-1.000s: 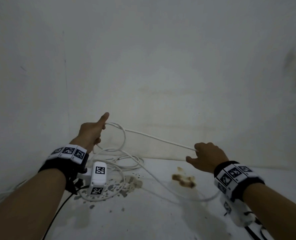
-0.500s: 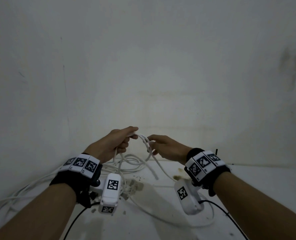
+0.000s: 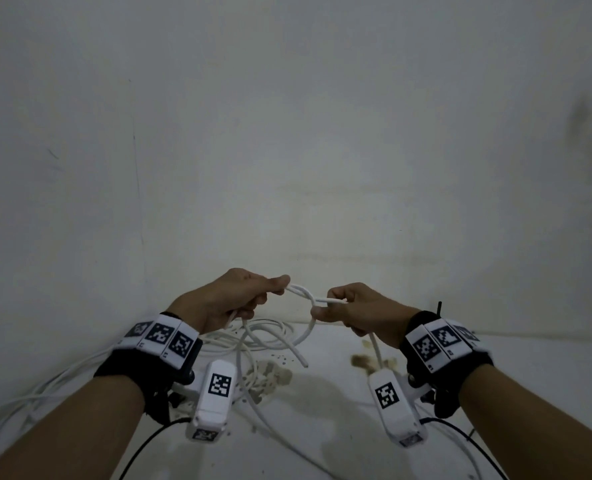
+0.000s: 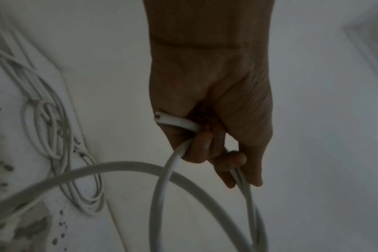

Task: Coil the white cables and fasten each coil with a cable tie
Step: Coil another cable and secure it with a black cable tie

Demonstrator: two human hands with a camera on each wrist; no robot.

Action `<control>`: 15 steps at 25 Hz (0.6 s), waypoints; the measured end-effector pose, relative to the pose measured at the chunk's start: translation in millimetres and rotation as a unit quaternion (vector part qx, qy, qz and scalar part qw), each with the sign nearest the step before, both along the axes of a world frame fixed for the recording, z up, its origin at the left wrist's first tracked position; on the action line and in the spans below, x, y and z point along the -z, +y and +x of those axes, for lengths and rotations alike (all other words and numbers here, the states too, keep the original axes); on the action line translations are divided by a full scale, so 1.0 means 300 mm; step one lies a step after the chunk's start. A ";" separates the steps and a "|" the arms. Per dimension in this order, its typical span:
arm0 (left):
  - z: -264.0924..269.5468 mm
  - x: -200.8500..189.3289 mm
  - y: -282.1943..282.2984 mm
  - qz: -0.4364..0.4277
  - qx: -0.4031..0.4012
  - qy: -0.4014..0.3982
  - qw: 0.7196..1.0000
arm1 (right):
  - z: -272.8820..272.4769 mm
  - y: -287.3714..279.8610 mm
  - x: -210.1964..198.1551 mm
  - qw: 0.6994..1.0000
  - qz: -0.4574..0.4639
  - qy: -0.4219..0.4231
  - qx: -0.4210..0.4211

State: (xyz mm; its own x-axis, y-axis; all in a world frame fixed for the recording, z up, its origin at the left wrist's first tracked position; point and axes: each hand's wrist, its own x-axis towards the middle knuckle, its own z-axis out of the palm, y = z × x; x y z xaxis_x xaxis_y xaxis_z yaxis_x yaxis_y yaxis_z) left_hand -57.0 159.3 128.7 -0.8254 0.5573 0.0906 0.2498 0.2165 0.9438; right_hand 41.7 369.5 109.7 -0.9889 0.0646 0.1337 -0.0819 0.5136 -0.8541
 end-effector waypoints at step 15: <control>0.010 -0.014 0.006 0.071 0.119 -0.115 0.984 | 0.050 0.044 0.019 0.986 -0.139 0.030 0.083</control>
